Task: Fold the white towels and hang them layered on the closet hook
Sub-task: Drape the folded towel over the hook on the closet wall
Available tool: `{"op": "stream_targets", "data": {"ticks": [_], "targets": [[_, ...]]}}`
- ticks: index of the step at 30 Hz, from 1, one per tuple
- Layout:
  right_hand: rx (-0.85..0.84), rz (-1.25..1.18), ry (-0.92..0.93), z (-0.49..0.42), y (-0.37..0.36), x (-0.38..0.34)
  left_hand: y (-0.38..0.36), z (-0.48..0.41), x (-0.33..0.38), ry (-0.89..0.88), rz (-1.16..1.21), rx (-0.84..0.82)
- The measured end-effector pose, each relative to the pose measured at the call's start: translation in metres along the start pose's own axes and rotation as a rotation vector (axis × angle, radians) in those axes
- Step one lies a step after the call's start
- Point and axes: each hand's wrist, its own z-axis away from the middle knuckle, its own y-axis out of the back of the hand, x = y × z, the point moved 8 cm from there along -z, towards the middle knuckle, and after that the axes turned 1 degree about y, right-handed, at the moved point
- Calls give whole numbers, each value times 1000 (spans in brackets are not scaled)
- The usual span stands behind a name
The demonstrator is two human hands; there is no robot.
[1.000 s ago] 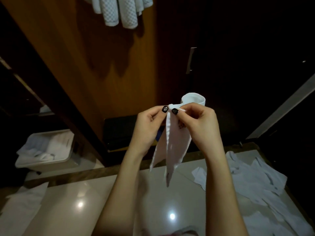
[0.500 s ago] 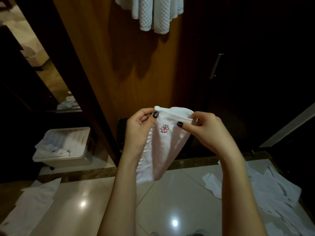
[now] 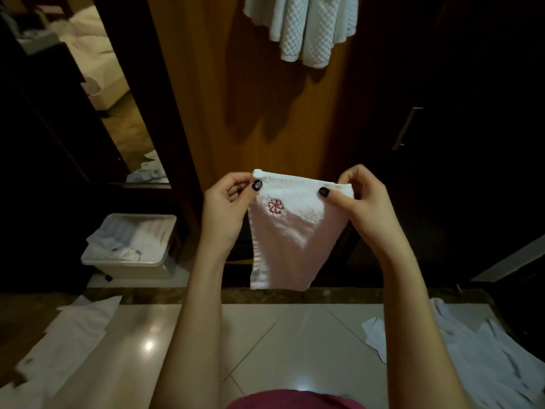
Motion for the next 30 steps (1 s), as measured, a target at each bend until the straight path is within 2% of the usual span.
{"op": "stream_targets", "data": {"ticks": [6,11,16,19,23,30], "targets": [[42,68,-52,-14,0,7,-11,-4,4,10,-40,-231],[-44,139,-129,-18,-3,16,-7,-4,7,-14,-143,-93],[12,237,1,-14,-2,8,-2,-6,14,-109,-475,34],[74,176,89,-10,-1,1,-2,-4,22,-140,-548,149],[147,148,117,-4,-4,-1,-8,-1,24,-112,-410,165],[238,243,74,2,-2,5,-40,10,-4,264,194,28]]}}
